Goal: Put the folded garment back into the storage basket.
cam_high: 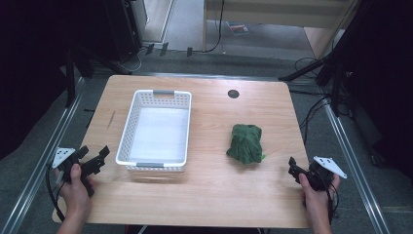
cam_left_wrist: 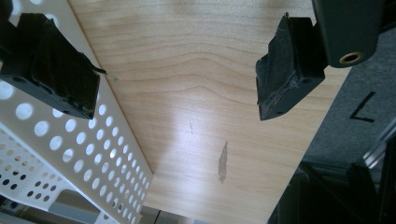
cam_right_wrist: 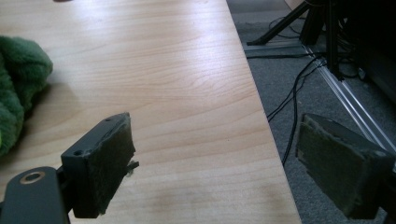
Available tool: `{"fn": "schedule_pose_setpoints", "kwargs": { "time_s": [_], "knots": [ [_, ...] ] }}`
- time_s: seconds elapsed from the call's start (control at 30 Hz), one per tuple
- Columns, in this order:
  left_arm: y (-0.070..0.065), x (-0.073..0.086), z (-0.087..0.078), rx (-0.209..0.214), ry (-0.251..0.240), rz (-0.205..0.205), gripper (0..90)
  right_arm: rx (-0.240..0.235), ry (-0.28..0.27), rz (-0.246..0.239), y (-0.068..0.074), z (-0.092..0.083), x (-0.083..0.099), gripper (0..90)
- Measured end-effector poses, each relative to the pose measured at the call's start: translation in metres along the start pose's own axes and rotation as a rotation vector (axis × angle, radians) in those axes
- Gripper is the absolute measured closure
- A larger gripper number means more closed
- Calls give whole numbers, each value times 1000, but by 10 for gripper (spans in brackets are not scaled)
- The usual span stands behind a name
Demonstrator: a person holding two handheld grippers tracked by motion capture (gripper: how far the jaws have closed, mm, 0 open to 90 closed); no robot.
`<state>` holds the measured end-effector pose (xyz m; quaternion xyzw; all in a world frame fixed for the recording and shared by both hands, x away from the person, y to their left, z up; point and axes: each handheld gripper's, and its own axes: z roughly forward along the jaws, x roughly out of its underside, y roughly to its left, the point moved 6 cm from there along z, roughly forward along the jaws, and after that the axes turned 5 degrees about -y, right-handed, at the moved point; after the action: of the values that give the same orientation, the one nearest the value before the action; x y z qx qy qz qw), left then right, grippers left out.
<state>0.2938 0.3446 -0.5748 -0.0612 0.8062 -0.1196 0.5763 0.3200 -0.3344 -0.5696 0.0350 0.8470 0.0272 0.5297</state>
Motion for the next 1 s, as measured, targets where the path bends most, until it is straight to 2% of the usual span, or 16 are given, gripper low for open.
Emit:
{"fn": "schedule_pose_setpoints", "kwargs": {
  "time_s": [0.1,0.2,0.3,0.37,0.43,0.57,0.7,0.83,0.87,0.9,1.0],
  "knots": [
    [-1,0,0,0,1,10,143,-2,-11,10,2,-1,-2,115],
    [-2,0,-2,4,-6,23,141,-26,-14,25,6,-4,-7,108],
    [-2,0,-4,8,-12,22,134,-41,-4,7,12,-5,-8,108],
    [-3,0,-4,21,-12,18,117,-51,3,-3,18,-7,-10,105],
    [-2,0,-5,31,-4,11,107,-69,15,5,24,-9,-15,52],
    [-1,0,-6,29,-4,-1,94,-91,27,2,38,-13,-26,0],
    [-3,1,-5,15,12,24,93,-118,29,-15,52,-16,-33,0],
    [-5,1,-5,3,12,44,85,-135,32,-11,66,-20,-42,0],
    [-5,1,-5,3,12,44,85,-135,32,-11,66,-20,-42,0],
    [-5,1,-6,3,10,45,85,-152,28,-4,74,-24,-48,0],
    [-5,0,-6,4,12,48,85,-177,31,11,86,-25,-55,0]
  ]
}}
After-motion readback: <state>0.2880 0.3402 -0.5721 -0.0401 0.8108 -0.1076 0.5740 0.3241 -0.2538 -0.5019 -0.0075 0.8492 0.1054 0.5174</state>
